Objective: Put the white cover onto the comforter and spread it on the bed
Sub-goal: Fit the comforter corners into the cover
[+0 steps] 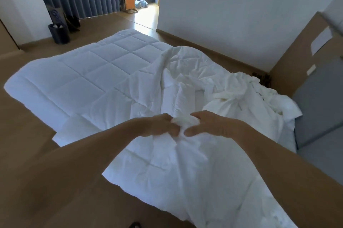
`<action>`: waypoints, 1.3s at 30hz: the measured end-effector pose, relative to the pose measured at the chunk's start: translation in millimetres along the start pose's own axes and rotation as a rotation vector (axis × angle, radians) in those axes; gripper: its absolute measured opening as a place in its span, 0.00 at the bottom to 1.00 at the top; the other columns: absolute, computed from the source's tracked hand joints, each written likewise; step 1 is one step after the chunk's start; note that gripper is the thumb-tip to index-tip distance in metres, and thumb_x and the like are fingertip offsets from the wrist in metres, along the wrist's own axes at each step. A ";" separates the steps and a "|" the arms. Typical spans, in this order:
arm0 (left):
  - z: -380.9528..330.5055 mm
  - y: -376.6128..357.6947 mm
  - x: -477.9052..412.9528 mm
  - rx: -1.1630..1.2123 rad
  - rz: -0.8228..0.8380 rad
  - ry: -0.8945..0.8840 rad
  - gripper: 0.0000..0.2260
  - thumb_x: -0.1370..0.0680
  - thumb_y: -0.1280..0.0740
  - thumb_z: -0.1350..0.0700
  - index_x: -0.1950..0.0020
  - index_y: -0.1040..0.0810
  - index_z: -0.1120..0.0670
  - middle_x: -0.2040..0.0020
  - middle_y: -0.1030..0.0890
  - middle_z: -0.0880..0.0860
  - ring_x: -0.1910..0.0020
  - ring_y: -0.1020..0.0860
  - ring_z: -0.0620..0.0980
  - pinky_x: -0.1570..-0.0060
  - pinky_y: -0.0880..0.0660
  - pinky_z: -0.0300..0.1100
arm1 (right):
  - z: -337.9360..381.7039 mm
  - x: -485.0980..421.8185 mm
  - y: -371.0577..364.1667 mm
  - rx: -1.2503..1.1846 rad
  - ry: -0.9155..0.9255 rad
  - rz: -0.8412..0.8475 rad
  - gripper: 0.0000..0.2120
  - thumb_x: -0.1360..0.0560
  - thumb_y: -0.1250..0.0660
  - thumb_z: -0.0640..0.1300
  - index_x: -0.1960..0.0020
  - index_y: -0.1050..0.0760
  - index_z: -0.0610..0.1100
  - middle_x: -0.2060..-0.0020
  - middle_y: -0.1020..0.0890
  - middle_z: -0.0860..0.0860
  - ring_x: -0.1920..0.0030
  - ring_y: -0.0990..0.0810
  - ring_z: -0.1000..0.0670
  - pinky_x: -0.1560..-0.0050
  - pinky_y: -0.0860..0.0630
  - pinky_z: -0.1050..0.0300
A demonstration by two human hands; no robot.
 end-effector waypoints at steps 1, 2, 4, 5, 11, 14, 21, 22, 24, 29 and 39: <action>-0.1 11.6 -4.4 0.109 -0.016 -0.021 0.16 0.38 0.29 0.53 0.54 0.21 0.61 0.65 0.23 0.52 0.70 0.24 0.47 0.71 0.30 0.38 | -4.6 -2.2 -5.3 0.092 -0.023 0.062 0.24 0.36 0.20 0.56 0.45 0.22 0.47 0.52 0.17 0.50 0.52 0.19 0.50 0.47 0.23 0.53; 0.8 20.0 -7.4 0.179 -0.018 -0.025 0.21 0.41 0.30 0.52 0.52 0.21 0.62 0.64 0.23 0.53 0.69 0.24 0.49 0.70 0.29 0.39 | -8.7 -4.3 -10.5 0.179 -0.042 0.111 0.26 0.36 0.19 0.56 0.44 0.23 0.49 0.49 0.18 0.51 0.49 0.19 0.50 0.44 0.23 0.53; 0.5 29.6 -13.0 0.202 -0.017 -0.045 0.23 0.44 0.31 0.52 0.53 0.23 0.62 0.65 0.24 0.53 0.69 0.24 0.49 0.69 0.28 0.39 | -15.4 -12.2 -13.7 0.310 -0.059 0.140 0.26 0.35 0.19 0.54 0.43 0.23 0.46 0.49 0.18 0.49 0.48 0.20 0.47 0.44 0.23 0.52; 1.8 33.8 -17.9 0.194 -0.018 -0.055 0.22 0.45 0.31 0.51 0.56 0.23 0.61 0.66 0.24 0.53 0.69 0.24 0.49 0.69 0.27 0.39 | -17.5 -16.5 -10.8 0.334 -0.064 0.133 0.24 0.34 0.20 0.53 0.43 0.22 0.44 0.49 0.18 0.48 0.49 0.19 0.46 0.45 0.23 0.52; 21.5 61.2 -28.6 0.015 -0.188 -0.025 0.14 0.44 0.34 0.44 0.67 0.27 0.53 0.69 0.25 0.49 0.69 0.26 0.49 0.68 0.30 0.39 | -35.2 -22.9 15.8 -0.192 -0.096 0.058 0.15 0.35 0.27 0.46 0.51 0.17 0.40 0.56 0.16 0.43 0.54 0.18 0.42 0.50 0.22 0.50; 17.6 35.9 -33.5 -0.118 -0.100 0.027 0.24 0.36 0.32 0.39 0.45 0.21 0.49 0.50 0.18 0.49 0.49 0.19 0.51 0.51 0.23 0.41 | -31.6 -27.3 29.8 -0.478 -0.055 0.008 0.12 0.25 0.28 0.43 0.44 0.18 0.38 0.50 0.14 0.43 0.53 0.16 0.46 0.47 0.21 0.53; -27.0 -45.9 -59.0 0.220 -0.154 -0.039 0.27 0.40 0.23 0.50 0.42 0.21 0.54 0.47 0.17 0.55 0.46 0.18 0.54 0.41 0.21 0.53 | -32.4 -19.5 59.8 -0.527 0.010 0.155 0.09 0.24 0.32 0.37 0.45 0.19 0.37 0.48 0.16 0.38 0.48 0.17 0.41 0.42 0.22 0.45; -28.6 -42.5 -61.6 0.284 -0.242 -0.070 0.26 0.43 0.25 0.50 0.46 0.19 0.55 0.51 0.17 0.55 0.49 0.18 0.55 0.45 0.20 0.53 | -38.2 -14.3 59.8 -0.478 0.029 0.219 0.09 0.25 0.31 0.37 0.45 0.19 0.41 0.48 0.16 0.40 0.48 0.17 0.41 0.44 0.21 0.45; -30.5 -33.0 -58.4 0.374 -0.345 -0.100 0.20 0.44 0.29 0.52 0.54 0.19 0.56 0.59 0.17 0.53 0.58 0.18 0.52 0.56 0.20 0.47 | -58.9 1.0 52.0 -0.313 0.055 0.376 0.14 0.27 0.27 0.36 0.45 0.20 0.48 0.50 0.14 0.46 0.48 0.15 0.45 0.50 0.19 0.52; -38.4 -25.6 -48.1 0.220 -0.407 -0.011 0.06 0.37 0.36 0.59 0.63 0.23 0.55 0.67 0.22 0.49 0.68 0.23 0.48 0.66 0.25 0.41 | -109.7 9.3 38.4 0.143 0.083 0.389 0.18 0.30 0.22 0.48 0.42 0.20 0.48 0.50 0.15 0.51 0.49 0.18 0.49 0.52 0.24 0.61; -42.9 -59.2 -40.3 0.131 -0.290 0.083 0.25 0.40 0.23 0.40 0.48 0.18 0.50 0.54 0.14 0.49 0.53 0.16 0.50 0.54 0.19 0.43 | -122.3 17.4 44.1 -0.479 -0.031 0.340 0.23 0.30 0.28 0.58 0.46 0.19 0.40 0.51 0.14 0.44 0.51 0.16 0.45 0.42 0.21 0.47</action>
Point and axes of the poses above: each hand's wrist, its own x-axis away from the middle knuckle, its own y-axis out of the back of the hand, z = x × y, the point moved 10 cm from there along -x, towards the middle knuckle
